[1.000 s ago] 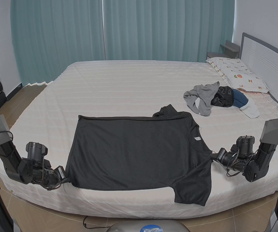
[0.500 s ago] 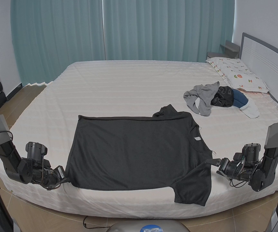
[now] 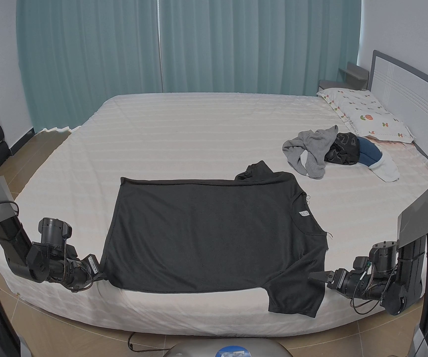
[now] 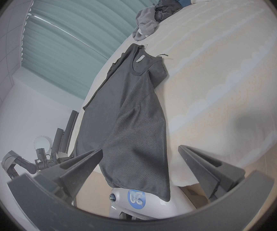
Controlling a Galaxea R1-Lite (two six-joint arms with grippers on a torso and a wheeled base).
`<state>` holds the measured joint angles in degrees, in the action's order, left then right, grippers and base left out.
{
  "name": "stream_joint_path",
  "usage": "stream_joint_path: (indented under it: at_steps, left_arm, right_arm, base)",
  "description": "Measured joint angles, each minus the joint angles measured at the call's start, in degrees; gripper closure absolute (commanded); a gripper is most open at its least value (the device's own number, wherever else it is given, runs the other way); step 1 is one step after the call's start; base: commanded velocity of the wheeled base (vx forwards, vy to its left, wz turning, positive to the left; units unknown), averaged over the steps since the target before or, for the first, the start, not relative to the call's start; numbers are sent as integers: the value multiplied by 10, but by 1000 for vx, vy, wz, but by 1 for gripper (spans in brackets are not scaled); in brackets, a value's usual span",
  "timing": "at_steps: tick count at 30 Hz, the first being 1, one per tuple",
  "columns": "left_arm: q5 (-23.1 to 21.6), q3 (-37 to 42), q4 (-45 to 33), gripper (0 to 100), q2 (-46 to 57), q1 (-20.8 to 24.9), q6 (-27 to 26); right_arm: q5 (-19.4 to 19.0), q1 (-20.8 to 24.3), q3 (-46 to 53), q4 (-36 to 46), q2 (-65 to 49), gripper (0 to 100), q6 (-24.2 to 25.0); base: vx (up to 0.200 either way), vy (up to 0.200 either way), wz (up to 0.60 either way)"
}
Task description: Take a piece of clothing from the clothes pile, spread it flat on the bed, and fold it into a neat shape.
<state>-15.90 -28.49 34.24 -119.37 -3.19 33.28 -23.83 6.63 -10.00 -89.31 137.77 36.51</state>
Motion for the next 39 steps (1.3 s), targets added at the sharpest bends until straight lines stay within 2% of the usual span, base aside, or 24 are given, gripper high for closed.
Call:
stream_joint_path:
  at_steps: [17, 18, 27, 31, 39]
  left_arm:
    - [0, 1, 0, 100, 0, 0, -1]
    - [0, 1, 0, 100, 0, 0, -1]
    - [0, 0, 0, 100, 0, -2, 0]
    - [0, 0, 0, 100, 0, -5, 0]
    - [1, 3, -1, 100, 5, -9, -6]
  right_arm:
    - [-3, 16, -44, 4, 4, 0, 25]
    - [-2, 16, -45, 4, 5, 100, 25]
    - [6, 7, -30, 4, 9, 100, 11]
    - [6, -5, -11, 4, -1, 100, -12]
    - [0, -26, 38, 4, -37, 100, -16]
  base:
    - [0, 0, 0]
    - [0, 0, 0]
    - [0, 0, 0]
    - [0, 0, 0]
    - [0, 0, 0]
